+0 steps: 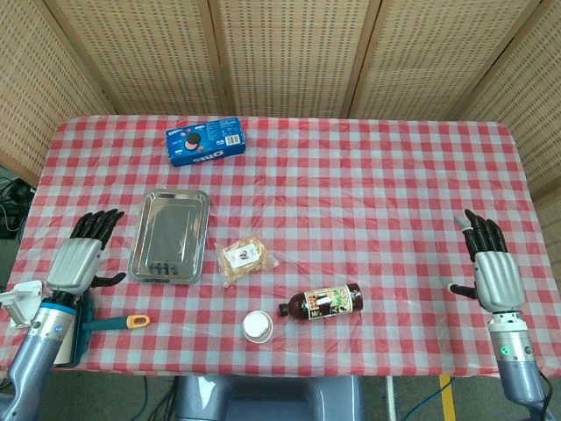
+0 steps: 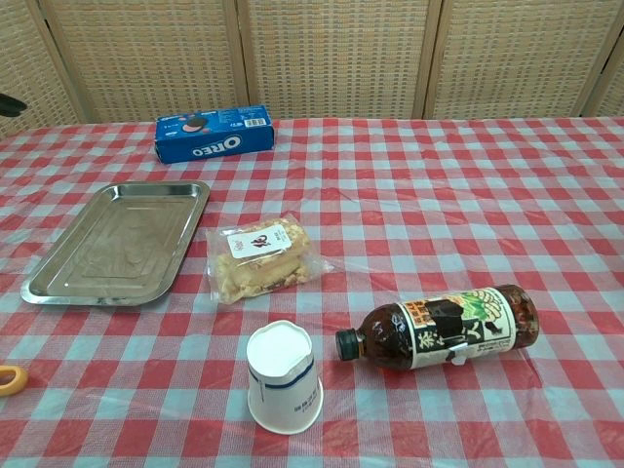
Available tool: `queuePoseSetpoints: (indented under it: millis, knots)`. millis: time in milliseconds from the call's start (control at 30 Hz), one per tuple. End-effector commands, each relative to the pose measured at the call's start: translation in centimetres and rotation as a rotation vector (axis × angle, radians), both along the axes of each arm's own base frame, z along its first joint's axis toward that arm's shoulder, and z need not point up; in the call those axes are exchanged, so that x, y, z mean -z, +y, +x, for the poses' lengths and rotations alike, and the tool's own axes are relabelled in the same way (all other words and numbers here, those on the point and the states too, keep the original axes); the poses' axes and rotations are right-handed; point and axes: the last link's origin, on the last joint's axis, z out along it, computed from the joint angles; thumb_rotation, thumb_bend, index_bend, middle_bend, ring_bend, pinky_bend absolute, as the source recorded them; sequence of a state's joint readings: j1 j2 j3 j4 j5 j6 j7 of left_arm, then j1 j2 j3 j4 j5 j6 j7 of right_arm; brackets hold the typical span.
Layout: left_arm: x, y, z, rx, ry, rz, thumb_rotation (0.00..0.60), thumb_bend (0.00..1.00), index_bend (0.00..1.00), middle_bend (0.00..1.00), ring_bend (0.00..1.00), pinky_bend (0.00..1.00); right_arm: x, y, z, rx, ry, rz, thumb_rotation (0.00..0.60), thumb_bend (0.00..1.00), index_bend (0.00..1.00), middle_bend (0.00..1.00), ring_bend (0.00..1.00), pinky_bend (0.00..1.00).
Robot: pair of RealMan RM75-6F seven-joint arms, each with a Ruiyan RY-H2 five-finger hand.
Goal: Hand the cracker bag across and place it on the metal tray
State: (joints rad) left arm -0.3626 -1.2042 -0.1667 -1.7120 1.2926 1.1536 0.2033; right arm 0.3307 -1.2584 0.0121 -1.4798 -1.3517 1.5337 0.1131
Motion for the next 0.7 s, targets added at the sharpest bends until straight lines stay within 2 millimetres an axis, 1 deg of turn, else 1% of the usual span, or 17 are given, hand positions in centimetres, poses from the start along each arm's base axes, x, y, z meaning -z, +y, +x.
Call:
queuePoseSetpoints:
  millis: [33,67,133,200,333,433,533,700]
  knots:
    - [-0.1,4.0,3.9,0.069,0.052,-0.104,0.600,0.12,0.00,0.00,0.00,0.00,-0.3,0.1,0.0,-0.006,-0.014,0.002,0.600,0.16,0.03,0.00,0.00,0.00]
    - [0.0,4.5,4.4,0.079,0.062,-0.117,0.600,0.12,0.00,0.00,0.00,0.00,-0.3,0.1,0.0,-0.007,-0.018,0.003,0.600,0.16,0.03,0.00,0.00,0.00]
    - [0.6,6.3,6.2,0.118,0.104,-0.169,0.600,0.06,0.00,0.00,0.00,0.00,-0.4,0.2,0.0,-0.015,-0.022,0.004,0.600,0.16,0.04,0.00,0.00,0.00]
    - [1.3,7.4,7.2,0.139,0.139,-0.211,0.600,0.02,0.00,0.00,0.00,0.00,-0.5,0.2,0.0,-0.021,-0.025,-0.003,0.600,0.16,0.04,0.00,0.00,0.00]
    - [3.2,9.4,9.1,0.189,0.239,-0.274,0.600,0.01,0.00,0.00,0.00,0.00,-0.8,0.3,-0.4,-0.017,-0.039,-0.015,0.600,0.16,0.04,0.00,0.00,0.00]
    - [4.7,10.4,10.4,0.228,0.290,-0.317,0.600,0.01,0.00,0.00,0.00,0.00,-1.1,0.2,-0.7,-0.009,-0.059,-0.017,0.600,0.16,0.05,0.00,0.00,0.00]
    - [6.3,11.2,11.7,0.293,0.386,-0.353,0.600,0.01,0.00,0.00,0.00,0.00,-1.4,0.1,-1.0,-0.003,-0.077,-0.025,0.600,0.16,0.05,0.00,0.00,0.00]
    - [8.6,11.2,13.0,0.340,0.438,-0.427,0.600,0.01,0.00,0.00,0.00,0.00,-1.8,0.1,-1.2,-0.005,-0.088,-0.039,0.600,0.16,0.05,0.00,0.00,0.00]
